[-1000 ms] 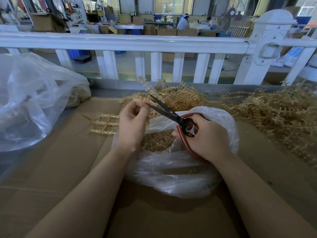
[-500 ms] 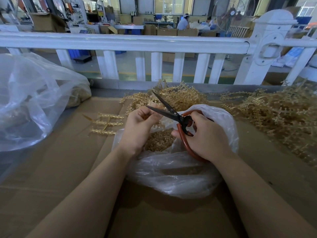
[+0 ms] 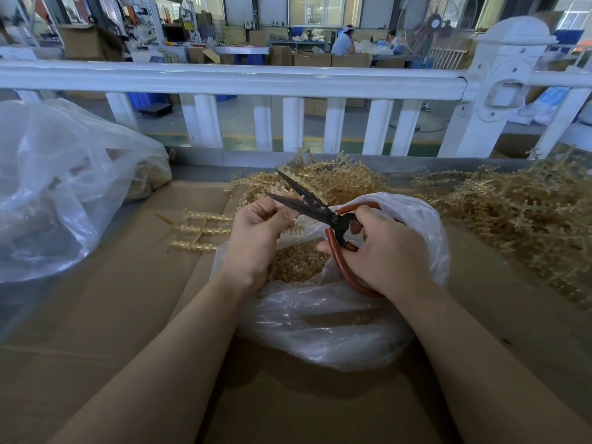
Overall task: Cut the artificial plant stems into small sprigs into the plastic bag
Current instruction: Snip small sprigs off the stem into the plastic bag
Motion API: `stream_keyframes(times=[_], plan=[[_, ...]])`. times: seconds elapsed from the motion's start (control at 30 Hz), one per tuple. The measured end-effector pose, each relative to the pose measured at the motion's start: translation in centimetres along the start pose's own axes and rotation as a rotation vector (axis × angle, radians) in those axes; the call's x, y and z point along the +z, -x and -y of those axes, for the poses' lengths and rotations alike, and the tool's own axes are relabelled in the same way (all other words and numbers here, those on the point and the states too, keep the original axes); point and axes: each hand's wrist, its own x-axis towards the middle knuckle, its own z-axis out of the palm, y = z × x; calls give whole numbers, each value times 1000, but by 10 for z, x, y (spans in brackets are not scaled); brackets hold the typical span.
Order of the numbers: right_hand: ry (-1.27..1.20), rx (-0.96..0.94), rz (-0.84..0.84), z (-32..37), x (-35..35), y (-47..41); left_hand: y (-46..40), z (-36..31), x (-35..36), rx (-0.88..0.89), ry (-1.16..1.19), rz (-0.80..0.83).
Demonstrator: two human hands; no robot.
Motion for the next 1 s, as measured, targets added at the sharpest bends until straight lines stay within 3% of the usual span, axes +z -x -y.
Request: stream_keyframes(times=[1.0], plan=[[-30, 31, -18, 1, 0, 6, 0, 2, -1, 28, -63, 50]])
